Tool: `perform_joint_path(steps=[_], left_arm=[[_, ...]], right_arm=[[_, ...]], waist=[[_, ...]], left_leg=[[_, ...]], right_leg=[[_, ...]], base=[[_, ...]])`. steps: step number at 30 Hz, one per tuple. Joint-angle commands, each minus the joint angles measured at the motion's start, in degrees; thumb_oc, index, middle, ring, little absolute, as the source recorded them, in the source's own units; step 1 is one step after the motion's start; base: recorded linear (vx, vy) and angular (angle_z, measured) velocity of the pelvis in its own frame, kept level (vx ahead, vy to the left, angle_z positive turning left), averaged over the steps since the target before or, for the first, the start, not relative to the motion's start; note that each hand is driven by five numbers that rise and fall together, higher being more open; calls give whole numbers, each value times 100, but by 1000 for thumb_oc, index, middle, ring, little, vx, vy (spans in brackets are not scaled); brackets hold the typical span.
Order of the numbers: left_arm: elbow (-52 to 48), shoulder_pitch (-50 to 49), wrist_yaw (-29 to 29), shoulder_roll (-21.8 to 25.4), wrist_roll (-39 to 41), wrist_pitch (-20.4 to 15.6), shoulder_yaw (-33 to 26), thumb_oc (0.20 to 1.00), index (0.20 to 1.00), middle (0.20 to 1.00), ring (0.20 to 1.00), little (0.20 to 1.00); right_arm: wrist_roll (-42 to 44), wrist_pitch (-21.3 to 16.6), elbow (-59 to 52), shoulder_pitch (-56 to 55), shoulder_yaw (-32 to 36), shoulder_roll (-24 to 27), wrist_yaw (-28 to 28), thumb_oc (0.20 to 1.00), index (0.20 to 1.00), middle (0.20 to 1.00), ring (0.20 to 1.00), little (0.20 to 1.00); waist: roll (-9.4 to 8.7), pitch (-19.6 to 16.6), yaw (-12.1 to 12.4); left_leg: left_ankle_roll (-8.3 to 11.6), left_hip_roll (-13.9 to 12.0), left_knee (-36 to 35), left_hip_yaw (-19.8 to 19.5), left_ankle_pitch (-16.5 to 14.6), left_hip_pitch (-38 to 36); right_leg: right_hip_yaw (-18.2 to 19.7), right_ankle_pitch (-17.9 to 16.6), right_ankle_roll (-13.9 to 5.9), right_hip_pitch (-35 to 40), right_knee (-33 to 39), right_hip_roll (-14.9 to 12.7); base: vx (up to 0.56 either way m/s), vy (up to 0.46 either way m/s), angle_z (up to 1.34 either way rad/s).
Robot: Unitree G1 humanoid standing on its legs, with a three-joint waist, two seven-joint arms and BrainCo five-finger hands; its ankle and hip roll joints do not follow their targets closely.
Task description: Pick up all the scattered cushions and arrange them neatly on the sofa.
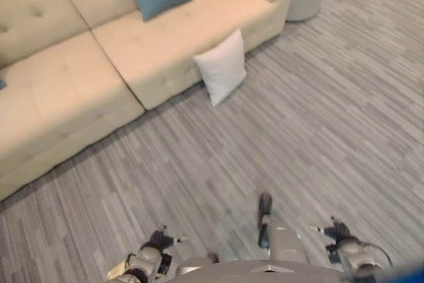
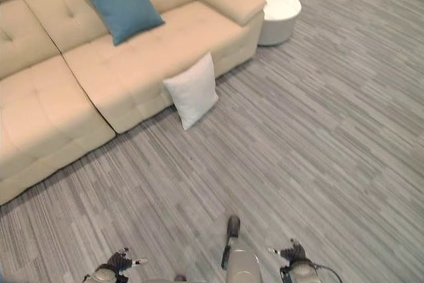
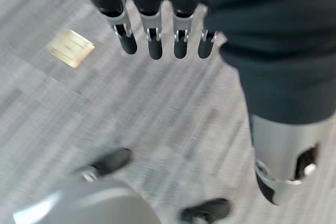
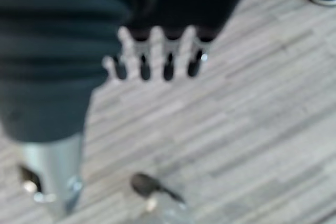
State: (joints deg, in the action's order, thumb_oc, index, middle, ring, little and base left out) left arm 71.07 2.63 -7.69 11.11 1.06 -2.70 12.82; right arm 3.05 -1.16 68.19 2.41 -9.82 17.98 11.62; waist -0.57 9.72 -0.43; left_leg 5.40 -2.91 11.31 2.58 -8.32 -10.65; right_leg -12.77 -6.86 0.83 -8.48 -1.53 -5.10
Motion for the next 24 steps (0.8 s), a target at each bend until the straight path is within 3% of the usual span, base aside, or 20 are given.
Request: perform_joint_path(steps=[1,3,4,6,7,9,14,16,19,22,24], left_arm=[[-227,264,-77,140,11,-54,63,1000,1000,1000,1000,1000],[-269,295,-82,135,78,-43,89,1000,1000,1000,1000,1000],[-277,309,-72,114,78,-47,137,1000,1000,1000,1000,1000],[-269,282,-56,109,-11,-28,184,1000,1000,1000,1000,1000],[-260,254,-57,131,-22,-28,170,1000,1000,1000,1000,1000],[-255,208,-55,151,-32,-24,164,1000,1000,1000,1000,1000],[-184,83,-58,174,34,2,26,1000,1000,1000,1000,1000],[-169,76,-67,198,44,16,-14,1000,1000,1000,1000,1000],[-262,98,-67,259,61,38,-26,1000,1000,1000,1000,1000],[-326,131,-96,329,98,22,-32,1000,1000,1000,1000,1000],[-337,151,-98,323,99,4,-22,1000,1000,1000,1000,1000]], right_arm=[[46,-170,-167,234,-122,319,109,1000,1000,1000,1000,1000],[88,-143,-150,234,-125,324,107,1000,1000,1000,1000,1000],[134,-150,-159,215,-142,311,106,1000,1000,1000,1000,1000],[119,-151,-139,182,-166,327,109,1000,1000,1000,1000,1000],[117,-147,-131,177,-181,343,124,1000,1000,1000,1000,1000],[131,-116,-72,156,-184,330,142,1000,1000,1000,1000,1000],[54,-104,-97,128,-196,247,89,1000,1000,1000,1000,1000],[18,-96,-113,125,-183,213,59,1000,1000,1000,1000,1000],[-48,-64,-178,204,-203,224,4,1000,1000,1000,1000,1000],[2,-93,-262,227,-159,192,5,1000,1000,1000,1000,1000],[5,-100,-263,293,-150,194,13,1000,1000,1000,1000,1000]], waist=[[-140,259,70],[-186,317,111],[-241,331,183],[-249,309,298],[-150,264,364],[-123,266,452],[-152,45,528],[-171,-10,572],[-132,95,502],[11,199,420],[74,185,353]], left_leg=[[-71,63,1690,-100,800,1249],[-115,31,1969,6,810,1579],[-188,151,1806,99,694,1910],[-292,251,875,285,540,2094],[-274,254,53,333,936,2239],[-200,213,-238,439,1232,2368],[-404,391,-537,292,1062,1980],[-522,455,-549,333,914,1817],[-754,532,-529,345,659,1489],[-841,510,-511,255,483,1244],[-821,543,-661,47,376,969]], right_leg=[[215,723,-403,693,108,26],[219,847,-305,903,155,62],[254,922,-306,1094,239,91],[261,1089,-378,1361,330,166],[280,1231,-401,1512,334,334],[298,1357,-397,1713,307,404],[397,1559,-480,1775,-134,360],[406,1523,-657,1640,-690,248],[355,899,-1051,917,-2190,-66],[263,789,-1042,351,-3022,-201],[203,988,-858,121,-2393,-231]], base=[[126,-262,8],[214,-180,-29],[379,-213,-9],[458,-85,10],[457,-25,-12],[351,8,-3],[252,59,-48],[240,110,-5],[163,119,15],[159,52,36],[363,-76,40]])
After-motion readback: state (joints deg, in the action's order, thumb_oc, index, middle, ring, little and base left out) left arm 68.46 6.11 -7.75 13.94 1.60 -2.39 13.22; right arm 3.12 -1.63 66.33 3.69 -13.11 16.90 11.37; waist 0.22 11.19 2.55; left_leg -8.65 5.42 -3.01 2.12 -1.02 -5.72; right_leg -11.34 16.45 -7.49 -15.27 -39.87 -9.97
